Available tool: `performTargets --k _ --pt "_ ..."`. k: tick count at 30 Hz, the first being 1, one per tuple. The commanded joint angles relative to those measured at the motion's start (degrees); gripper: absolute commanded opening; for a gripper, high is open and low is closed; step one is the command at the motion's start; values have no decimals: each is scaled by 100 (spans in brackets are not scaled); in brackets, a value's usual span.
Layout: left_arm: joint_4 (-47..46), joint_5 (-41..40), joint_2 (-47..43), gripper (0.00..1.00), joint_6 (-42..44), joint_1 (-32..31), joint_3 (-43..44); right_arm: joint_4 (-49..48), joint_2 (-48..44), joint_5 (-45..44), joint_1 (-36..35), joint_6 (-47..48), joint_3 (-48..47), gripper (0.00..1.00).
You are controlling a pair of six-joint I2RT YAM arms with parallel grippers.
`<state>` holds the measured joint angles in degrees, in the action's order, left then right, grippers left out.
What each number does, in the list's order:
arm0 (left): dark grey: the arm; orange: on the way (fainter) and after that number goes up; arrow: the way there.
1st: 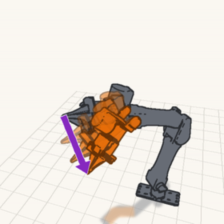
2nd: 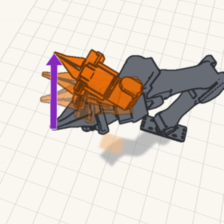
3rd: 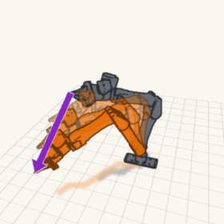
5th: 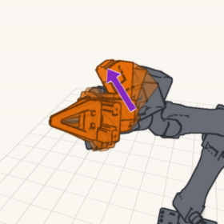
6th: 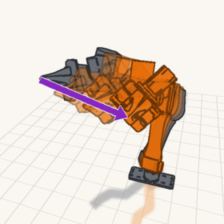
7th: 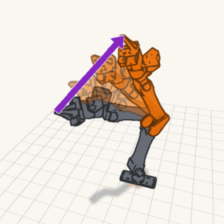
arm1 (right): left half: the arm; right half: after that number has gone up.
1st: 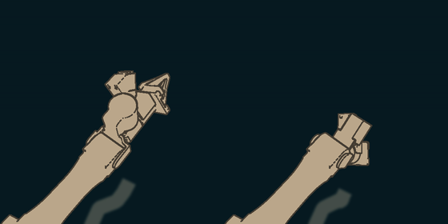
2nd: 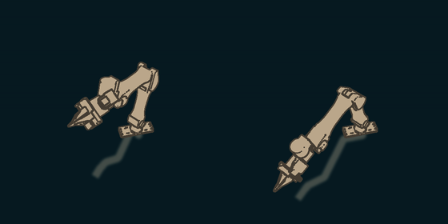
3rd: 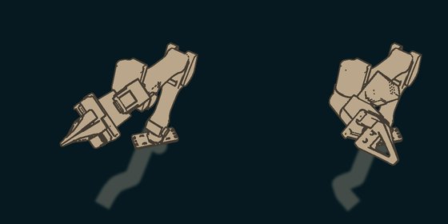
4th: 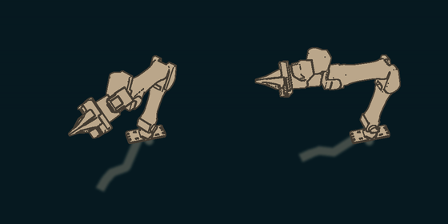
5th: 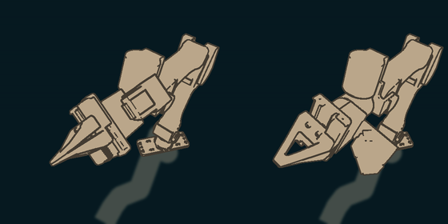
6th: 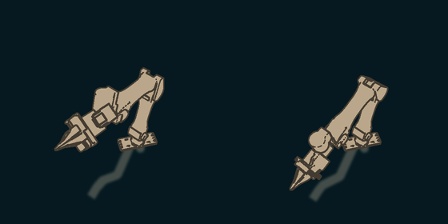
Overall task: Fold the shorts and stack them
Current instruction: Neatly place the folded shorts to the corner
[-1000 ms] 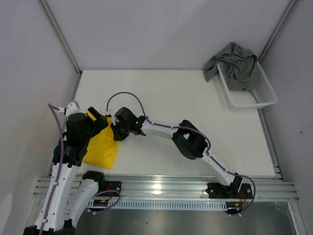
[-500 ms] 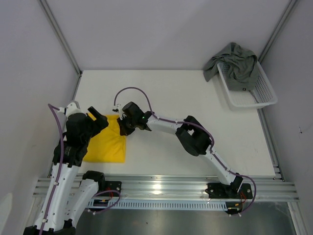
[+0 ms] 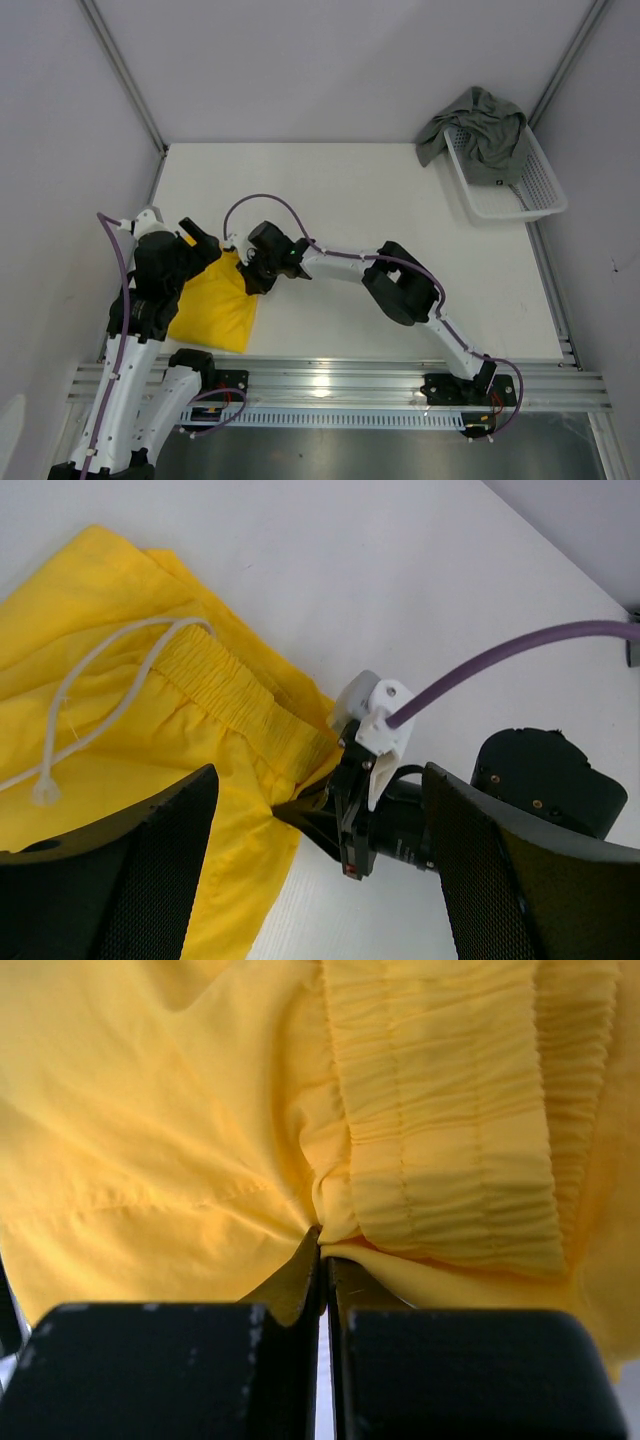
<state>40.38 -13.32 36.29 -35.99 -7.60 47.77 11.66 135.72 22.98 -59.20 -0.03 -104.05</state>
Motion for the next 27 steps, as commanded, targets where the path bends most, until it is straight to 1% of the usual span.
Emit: performTargets --k 1,5,11,14,15,22,25,27 --pt "-101 -4 -43 84 30 -23 75 232 -362 338 -144 705 367 0" --pt "-109 -4 -52 84 39 -31 83 47 -520 373 -188 891 719 0" --pt "-100 -21 -70 84 48 -58 75 134 -398 93 -66 1032 632 0" --pt "-101 -30 -52 84 57 -58 83 204 -213 -4 31 1005 378 0" --pt "-109 -30 -43 84 65 -58 84 275 -143 -30 31 1014 98 0" --pt "-153 -30 18 84 74 -67 92 635 490 -189 -162 944 -957 0" --pt "-136 -48 53 84 101 -67 118 662 648 -75 -171 830 -1161 0" --pt "-136 -83 62 84 109 -67 127 601 657 -66 -180 751 -1135 0"
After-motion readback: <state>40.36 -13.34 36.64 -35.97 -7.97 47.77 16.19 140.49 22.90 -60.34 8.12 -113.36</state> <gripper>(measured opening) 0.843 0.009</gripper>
